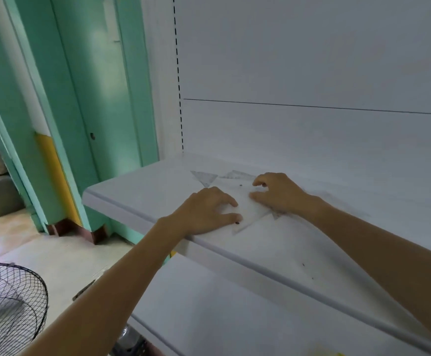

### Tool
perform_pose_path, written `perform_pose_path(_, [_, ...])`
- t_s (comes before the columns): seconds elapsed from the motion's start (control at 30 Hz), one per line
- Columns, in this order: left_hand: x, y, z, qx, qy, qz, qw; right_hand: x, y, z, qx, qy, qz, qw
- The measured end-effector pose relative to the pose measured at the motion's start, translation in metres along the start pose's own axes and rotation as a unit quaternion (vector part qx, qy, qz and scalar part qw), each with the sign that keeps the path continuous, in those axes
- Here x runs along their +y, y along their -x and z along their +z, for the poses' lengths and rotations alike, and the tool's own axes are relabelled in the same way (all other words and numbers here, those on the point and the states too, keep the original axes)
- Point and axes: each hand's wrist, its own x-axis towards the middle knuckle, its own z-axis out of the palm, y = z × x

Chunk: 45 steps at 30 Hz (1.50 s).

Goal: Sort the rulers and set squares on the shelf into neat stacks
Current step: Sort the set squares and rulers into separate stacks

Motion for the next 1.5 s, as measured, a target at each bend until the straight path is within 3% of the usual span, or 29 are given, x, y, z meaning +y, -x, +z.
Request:
perform_pose_path(0.13, [-0.028,-0.002,-0.017,-0.007,0.027,0.021,0.999,-0.007,-0.01,0.011,0.01,-0.016,0.002,1.0])
perform_pose_path(0.33, [-0.06,-0.007,-0.032,-0.008,0.054,0.027,0.998,-0.017,-0.01,0.011,0.018,0.116,-0.033,0.993])
perform_pose_path(0.57, [-0.061,-0.005,-0.025,-0.014,-0.058,0.094,0.994,-0.034,-0.004,0.012,0.062,0.227,0.011,0.972])
perform_pose_path(0.9, [-0.05,0.036,-0.036,-0.075,-0.004,0.09,0.993,-0.06,0.008,0.011,0.063,0.199,0.058,0.976])
perform_pose_path(1.07, [-0.052,0.056,-0.026,-0.039,-0.015,0.144,0.989,-0.074,0.024,0.014,0.051,0.163,0.083,0.982])
perform_pose_path(1.23, [-0.055,0.061,-0.024,-0.065,-0.094,0.17,0.979,-0.074,0.047,0.018,0.103,0.145,0.09,0.98])
perform_pose_path(1.4, [-0.059,0.083,-0.025,-0.008,-0.126,0.253,0.959,-0.075,0.062,0.021,0.145,0.163,0.101,0.971])
perform_pose_path(1.5, [-0.06,0.083,-0.036,0.014,-0.119,0.253,0.96,-0.082,0.069,0.022,0.181,0.159,0.09,0.966])
